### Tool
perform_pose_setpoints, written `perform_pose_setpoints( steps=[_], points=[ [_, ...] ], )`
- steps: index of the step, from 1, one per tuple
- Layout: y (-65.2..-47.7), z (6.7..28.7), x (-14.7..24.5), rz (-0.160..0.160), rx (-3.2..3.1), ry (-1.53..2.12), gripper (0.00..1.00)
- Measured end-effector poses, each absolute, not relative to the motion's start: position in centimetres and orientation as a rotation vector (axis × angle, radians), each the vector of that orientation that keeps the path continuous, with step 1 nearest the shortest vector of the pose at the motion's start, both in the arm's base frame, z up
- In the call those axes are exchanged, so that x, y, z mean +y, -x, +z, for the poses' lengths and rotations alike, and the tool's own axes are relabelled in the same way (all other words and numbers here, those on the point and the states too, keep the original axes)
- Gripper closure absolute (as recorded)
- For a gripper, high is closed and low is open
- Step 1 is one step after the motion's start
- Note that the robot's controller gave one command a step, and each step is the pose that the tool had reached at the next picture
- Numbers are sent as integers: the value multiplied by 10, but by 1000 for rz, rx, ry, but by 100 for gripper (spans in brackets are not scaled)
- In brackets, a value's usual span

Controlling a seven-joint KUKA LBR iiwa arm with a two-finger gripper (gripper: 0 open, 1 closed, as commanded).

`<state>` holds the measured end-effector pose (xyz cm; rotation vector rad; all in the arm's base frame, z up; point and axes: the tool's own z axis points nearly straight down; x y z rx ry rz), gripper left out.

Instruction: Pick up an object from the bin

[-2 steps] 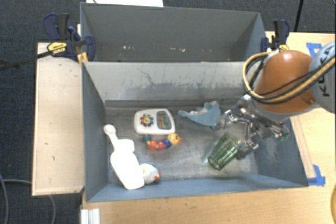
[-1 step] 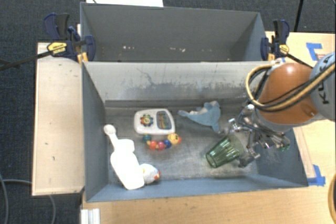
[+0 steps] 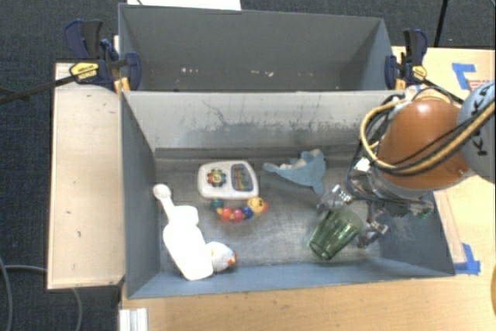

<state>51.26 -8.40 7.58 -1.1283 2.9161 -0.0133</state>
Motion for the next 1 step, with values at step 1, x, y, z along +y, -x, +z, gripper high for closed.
perform_pose_setpoints(
  steps=[1],
  points=[
    [-513,76,-84,-13,2916,1129,100]
  ],
)
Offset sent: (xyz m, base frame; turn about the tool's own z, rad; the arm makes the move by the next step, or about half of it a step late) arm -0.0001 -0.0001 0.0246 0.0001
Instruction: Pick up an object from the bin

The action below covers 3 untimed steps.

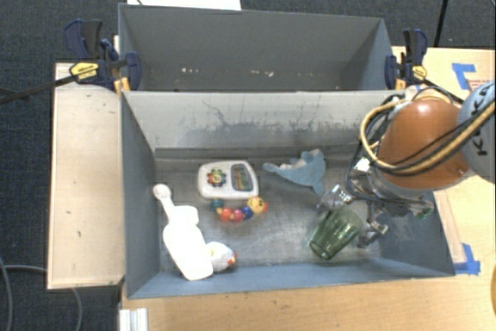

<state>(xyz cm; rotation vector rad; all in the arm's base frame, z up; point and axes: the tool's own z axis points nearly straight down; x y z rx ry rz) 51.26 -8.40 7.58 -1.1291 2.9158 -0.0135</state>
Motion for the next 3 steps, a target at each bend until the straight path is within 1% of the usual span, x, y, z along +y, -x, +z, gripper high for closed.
perform_pose_setpoints(
  steps=[1,3],
  points=[
    [-512,78,-84,-10,2918,1130,100],
    [-511,90,-83,-1,2927,1130,100]
  ],
)
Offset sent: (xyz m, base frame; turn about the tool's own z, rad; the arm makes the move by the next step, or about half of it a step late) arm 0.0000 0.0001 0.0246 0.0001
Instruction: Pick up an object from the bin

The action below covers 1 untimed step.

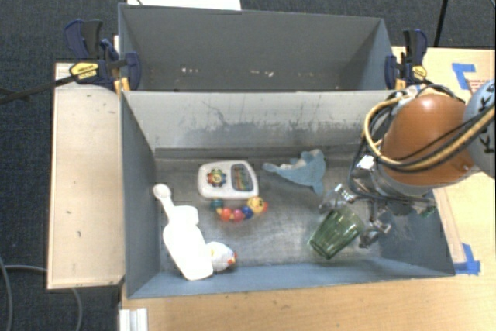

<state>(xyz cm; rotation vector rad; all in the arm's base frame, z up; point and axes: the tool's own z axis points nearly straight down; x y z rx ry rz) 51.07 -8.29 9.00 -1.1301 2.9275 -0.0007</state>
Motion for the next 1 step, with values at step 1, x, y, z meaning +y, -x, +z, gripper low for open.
perform_pose_setpoints(
  steps=[1],
  points=[
    [-511,95,-83,-1,2927,1129,100]
  ],
)
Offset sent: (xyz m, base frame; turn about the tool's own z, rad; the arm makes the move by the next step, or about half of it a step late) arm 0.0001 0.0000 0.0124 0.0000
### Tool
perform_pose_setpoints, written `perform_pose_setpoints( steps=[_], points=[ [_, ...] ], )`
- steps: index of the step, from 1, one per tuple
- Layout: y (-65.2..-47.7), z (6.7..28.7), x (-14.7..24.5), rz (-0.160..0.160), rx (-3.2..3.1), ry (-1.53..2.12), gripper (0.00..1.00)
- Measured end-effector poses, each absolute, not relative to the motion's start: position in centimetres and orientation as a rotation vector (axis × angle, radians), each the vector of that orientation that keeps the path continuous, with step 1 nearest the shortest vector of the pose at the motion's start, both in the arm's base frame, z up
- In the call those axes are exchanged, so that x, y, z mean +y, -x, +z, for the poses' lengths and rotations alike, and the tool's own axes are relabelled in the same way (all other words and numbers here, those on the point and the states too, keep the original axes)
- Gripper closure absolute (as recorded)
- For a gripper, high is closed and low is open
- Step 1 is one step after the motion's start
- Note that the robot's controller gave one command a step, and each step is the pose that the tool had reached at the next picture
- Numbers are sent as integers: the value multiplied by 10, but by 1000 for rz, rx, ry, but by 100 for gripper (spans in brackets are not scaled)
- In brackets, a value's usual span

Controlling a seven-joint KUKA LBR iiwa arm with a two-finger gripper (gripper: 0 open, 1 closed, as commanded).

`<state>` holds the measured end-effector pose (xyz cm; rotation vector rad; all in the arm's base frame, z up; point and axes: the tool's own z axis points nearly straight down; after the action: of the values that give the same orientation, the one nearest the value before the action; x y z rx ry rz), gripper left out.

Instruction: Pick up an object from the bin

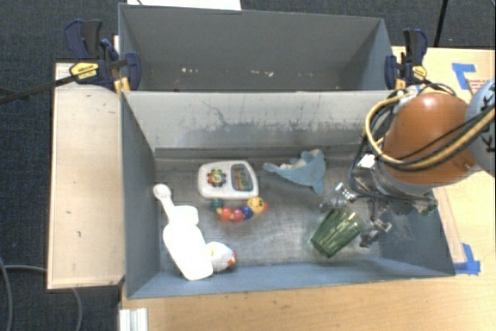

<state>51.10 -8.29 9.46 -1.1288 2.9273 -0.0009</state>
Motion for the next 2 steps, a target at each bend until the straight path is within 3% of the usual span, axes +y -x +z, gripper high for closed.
perform_pose_setpoints(
  steps=[2],
  points=[
    [-510,103,-82,3,2931,1129,100]
  ],
)
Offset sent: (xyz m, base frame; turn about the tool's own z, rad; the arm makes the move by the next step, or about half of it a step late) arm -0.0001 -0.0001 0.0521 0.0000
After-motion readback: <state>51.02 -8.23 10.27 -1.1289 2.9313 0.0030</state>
